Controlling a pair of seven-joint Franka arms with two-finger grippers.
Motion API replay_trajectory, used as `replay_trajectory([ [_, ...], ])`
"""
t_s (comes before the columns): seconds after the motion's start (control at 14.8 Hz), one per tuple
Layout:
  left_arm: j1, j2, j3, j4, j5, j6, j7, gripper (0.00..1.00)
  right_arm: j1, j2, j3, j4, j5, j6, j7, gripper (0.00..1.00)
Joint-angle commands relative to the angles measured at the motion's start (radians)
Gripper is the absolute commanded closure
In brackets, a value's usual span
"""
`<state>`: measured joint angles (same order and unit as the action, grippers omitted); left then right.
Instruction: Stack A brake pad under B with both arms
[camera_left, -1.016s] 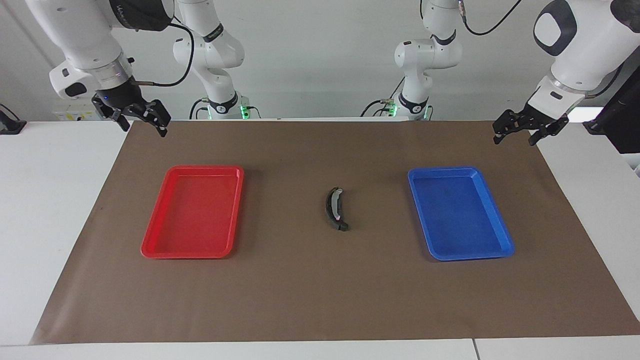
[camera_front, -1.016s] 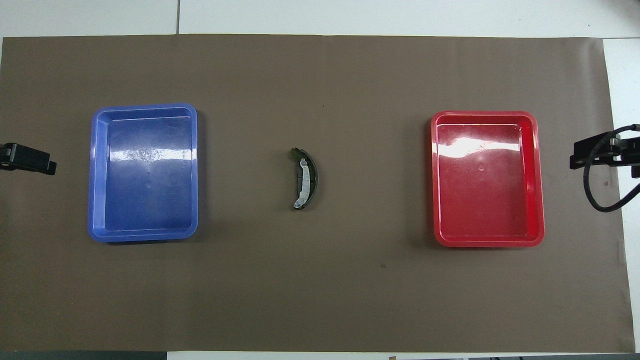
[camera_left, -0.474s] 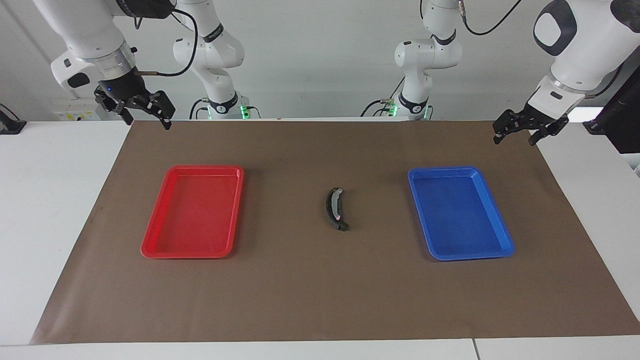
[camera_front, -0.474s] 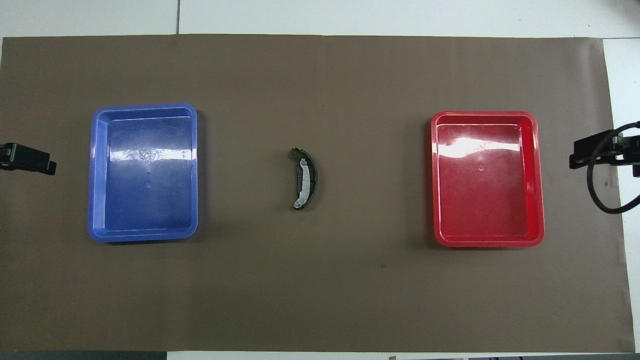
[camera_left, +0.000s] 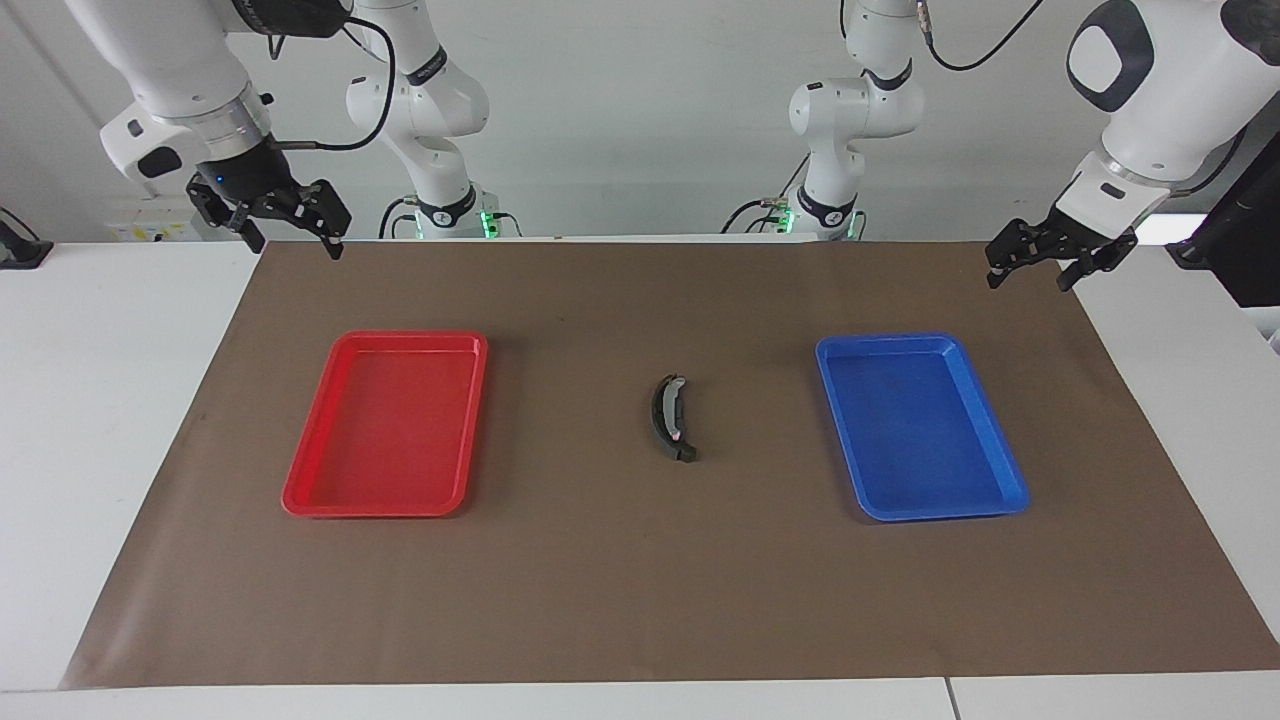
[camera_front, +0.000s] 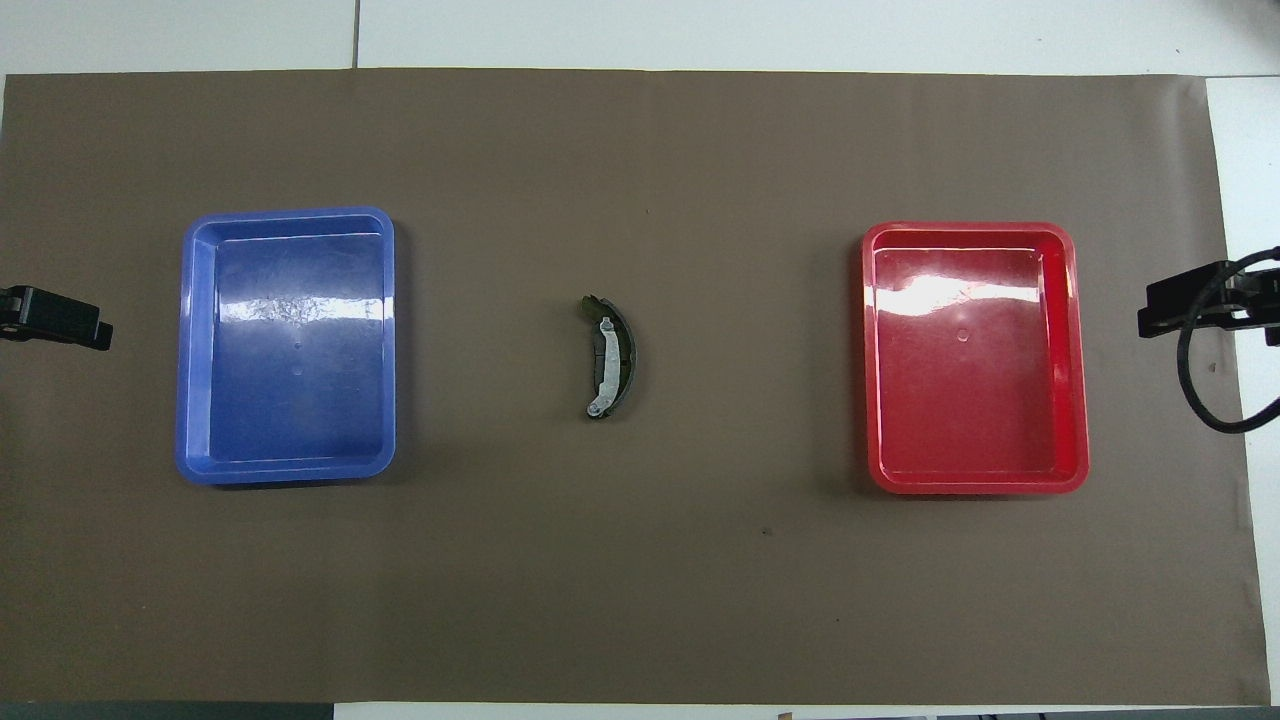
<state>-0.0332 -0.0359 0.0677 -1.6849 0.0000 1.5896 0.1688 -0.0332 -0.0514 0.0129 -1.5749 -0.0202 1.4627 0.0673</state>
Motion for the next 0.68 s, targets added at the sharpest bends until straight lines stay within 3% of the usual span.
replay_trajectory([
  [0.0, 0.012, -0.006, -0.006, -0.004, -0.002, -0.010, 0.006, 0.01, -0.010, 0.013, 0.018, 0.023, 0.011, -0.007, -0.034, 0.00],
  [0.61, 0.012, -0.006, -0.006, -0.004, -0.002, -0.010, 0.006, 0.01, -0.013, 0.013, 0.032, 0.013, 0.006, 0.039, -0.047, 0.00],
])
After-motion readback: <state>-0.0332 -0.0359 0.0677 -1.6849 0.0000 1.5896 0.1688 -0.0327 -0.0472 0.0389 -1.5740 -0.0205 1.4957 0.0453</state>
